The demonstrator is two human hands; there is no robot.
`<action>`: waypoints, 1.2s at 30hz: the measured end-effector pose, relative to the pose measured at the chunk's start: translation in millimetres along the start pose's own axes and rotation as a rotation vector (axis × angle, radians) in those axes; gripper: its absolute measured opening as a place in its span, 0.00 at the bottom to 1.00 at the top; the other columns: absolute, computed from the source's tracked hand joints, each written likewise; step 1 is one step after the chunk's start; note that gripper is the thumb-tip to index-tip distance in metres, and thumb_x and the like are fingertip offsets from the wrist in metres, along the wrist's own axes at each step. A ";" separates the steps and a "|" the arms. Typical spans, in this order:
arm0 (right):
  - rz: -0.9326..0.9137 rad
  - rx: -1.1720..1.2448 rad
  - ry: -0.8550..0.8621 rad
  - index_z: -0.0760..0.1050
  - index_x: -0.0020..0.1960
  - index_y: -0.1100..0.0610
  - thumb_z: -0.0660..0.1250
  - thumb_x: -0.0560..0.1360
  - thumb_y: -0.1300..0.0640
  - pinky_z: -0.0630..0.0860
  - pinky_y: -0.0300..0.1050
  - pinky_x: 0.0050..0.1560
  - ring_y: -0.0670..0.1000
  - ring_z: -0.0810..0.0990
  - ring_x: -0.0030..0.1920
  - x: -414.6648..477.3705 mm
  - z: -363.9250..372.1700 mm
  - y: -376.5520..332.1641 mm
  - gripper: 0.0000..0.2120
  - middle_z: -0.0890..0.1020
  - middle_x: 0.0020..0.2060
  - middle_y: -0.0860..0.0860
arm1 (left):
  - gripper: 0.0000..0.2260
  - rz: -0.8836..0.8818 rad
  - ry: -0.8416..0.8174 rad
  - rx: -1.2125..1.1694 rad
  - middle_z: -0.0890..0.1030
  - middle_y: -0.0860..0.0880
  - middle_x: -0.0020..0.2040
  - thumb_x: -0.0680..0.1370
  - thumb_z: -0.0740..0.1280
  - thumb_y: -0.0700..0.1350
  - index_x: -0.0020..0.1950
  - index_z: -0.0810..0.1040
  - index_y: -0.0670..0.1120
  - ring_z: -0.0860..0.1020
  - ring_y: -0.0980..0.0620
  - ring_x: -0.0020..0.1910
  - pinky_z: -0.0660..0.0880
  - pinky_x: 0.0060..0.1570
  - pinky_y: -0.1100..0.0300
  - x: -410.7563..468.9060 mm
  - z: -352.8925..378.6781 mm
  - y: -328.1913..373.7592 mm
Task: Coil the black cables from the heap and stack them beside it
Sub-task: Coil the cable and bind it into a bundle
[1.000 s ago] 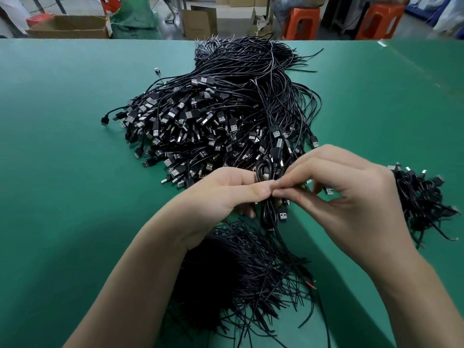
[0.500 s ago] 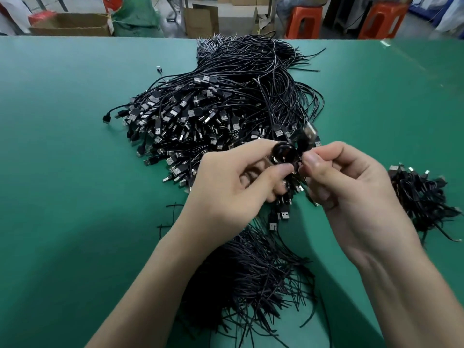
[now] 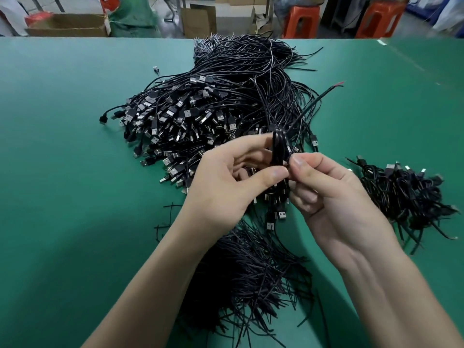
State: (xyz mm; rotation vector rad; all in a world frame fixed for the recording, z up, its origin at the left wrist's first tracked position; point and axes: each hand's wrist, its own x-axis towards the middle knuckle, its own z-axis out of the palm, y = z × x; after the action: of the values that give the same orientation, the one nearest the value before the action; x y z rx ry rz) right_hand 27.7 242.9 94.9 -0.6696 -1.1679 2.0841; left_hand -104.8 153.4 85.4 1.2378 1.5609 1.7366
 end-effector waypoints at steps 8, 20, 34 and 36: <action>0.136 0.265 0.002 0.83 0.33 0.56 0.69 0.68 0.63 0.63 0.30 0.20 0.41 0.66 0.22 2.1 2.2 -2.3 0.08 0.78 0.30 0.48 | 0.10 0.317 0.022 0.418 0.78 0.50 0.46 0.78 0.74 0.37 0.57 0.86 0.49 0.76 0.52 0.46 0.71 0.48 0.64 -4.7 -0.1 -1.4; 0.050 0.105 0.066 0.83 0.35 0.54 0.73 0.66 0.60 0.63 0.31 0.23 0.40 0.65 0.22 0.2 7.2 1.0 0.02 0.76 0.28 0.46 | 0.24 -0.043 0.002 -0.062 0.85 0.51 0.48 0.75 0.77 0.39 0.68 0.77 0.54 0.79 0.61 0.38 0.74 0.40 0.64 0.2 -1.3 -3.5; 0.110 0.151 0.118 0.84 0.36 0.57 0.70 0.65 0.63 0.64 0.30 0.22 0.40 0.66 0.22 3.5 3.3 5.9 0.05 0.76 0.28 0.47 | 0.12 0.104 -0.107 0.247 0.85 0.55 0.41 0.81 0.66 0.43 0.58 0.87 0.54 0.79 0.48 0.37 0.78 0.38 0.54 -4.8 -10.3 2.7; 0.104 0.115 0.127 0.86 0.33 0.54 0.72 0.65 0.61 0.65 0.31 0.22 0.40 0.67 0.22 2.2 2.2 5.1 0.05 0.78 0.30 0.47 | 0.11 0.086 -0.081 0.187 0.84 0.55 0.37 0.82 0.64 0.48 0.52 0.88 0.52 0.79 0.52 0.35 0.77 0.37 0.56 -5.1 -9.2 4.4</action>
State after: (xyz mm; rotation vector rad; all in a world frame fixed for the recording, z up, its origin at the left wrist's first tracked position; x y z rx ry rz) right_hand 23.3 241.4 91.2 -0.8102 -0.9533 2.1424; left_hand -109.4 143.5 88.7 1.4669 1.6753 1.5987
